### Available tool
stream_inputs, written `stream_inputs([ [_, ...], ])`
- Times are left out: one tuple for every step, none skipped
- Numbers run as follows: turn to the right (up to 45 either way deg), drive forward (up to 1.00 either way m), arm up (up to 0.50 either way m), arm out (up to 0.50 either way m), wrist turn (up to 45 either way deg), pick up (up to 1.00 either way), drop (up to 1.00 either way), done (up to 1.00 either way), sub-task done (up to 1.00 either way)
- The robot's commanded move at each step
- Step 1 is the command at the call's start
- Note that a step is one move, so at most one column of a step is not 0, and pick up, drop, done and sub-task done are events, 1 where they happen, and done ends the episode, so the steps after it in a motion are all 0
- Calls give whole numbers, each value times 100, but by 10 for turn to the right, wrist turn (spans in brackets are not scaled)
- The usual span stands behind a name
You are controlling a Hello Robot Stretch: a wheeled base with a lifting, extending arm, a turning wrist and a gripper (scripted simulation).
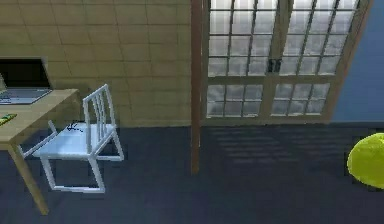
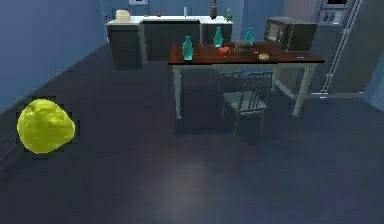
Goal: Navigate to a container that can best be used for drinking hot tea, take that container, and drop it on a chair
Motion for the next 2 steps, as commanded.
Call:
stream_inputs([
  [0, 20, 0, 0, 0, 0, 0, 0, 0],
  [-450, 0, 0, 0, 0, 0, 0, 0, 0],
])
